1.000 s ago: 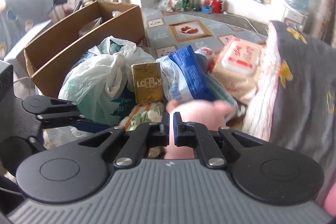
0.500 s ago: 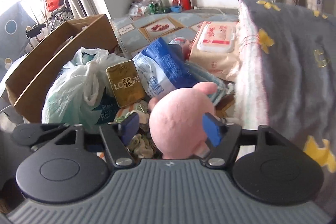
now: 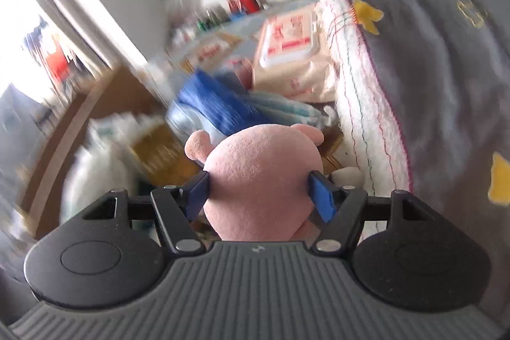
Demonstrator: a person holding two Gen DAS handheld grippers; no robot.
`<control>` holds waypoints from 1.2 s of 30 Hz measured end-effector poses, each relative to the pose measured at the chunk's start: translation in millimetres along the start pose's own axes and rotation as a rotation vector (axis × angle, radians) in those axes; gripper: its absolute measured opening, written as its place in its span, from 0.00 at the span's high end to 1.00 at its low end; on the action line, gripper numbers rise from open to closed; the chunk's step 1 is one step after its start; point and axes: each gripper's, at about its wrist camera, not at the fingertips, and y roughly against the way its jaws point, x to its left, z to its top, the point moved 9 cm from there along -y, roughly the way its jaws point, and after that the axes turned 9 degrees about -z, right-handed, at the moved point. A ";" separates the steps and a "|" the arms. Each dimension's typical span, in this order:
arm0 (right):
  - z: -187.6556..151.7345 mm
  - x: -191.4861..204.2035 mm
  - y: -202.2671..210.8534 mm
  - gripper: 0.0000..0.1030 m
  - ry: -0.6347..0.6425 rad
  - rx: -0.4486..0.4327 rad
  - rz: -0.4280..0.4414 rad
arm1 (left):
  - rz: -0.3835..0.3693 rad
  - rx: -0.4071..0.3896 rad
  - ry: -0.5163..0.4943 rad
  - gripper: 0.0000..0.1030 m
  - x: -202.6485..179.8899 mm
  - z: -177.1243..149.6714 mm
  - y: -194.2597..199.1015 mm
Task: Organize soft objects
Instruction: 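Close the right tool on the pink plush toy's head, then lift the pink plush toy with the right tool and carry it over the box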
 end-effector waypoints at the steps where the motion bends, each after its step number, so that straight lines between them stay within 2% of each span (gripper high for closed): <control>1: 1.4 0.4 7.8 0.35 -0.029 -0.005 0.024 | -0.005 -0.007 -0.002 0.37 -2.0 1.1 3.5; 5: -2.6 12.9 37.5 0.35 -0.109 -0.010 0.149 | -0.027 -0.033 -0.005 0.35 -8.8 2.7 21.7; 8: -12.8 27.8 49.2 0.35 -0.178 0.017 0.271 | -0.046 -0.048 0.009 0.32 -9.7 -0.1 37.5; 12: -31.7 52.0 41.6 0.35 -0.279 0.108 0.442 | -0.046 -0.070 0.024 0.24 -6.6 -6.5 62.8; 16: -54.3 80.0 17.3 0.34 -0.361 0.223 0.568 | -0.024 -0.112 0.044 0.15 -0.3 -8.1 84.7; 19: -72.3 91.7 -7.2 0.34 -0.391 0.283 0.565 | -0.004 -0.134 0.061 0.13 4.9 -5.4 89.5; 23: -86.5 87.7 -37.3 0.34 -0.474 0.341 0.540 | 0.072 -0.111 0.067 0.14 16.9 -4.5 73.1; 26: -93.3 84.1 -48.3 0.34 -0.511 0.362 0.532 | 0.125 -0.076 0.067 0.19 26.7 -5.8 57.0; 32: -95.5 87.9 -53.0 0.34 -0.511 0.368 0.524 | 0.179 -0.068 0.047 0.20 34.1 -7.5 51.2; 36: -96.1 84.7 -51.0 0.31 -0.504 0.374 0.511 | 0.241 -0.041 0.026 0.34 37.8 -9.0 47.0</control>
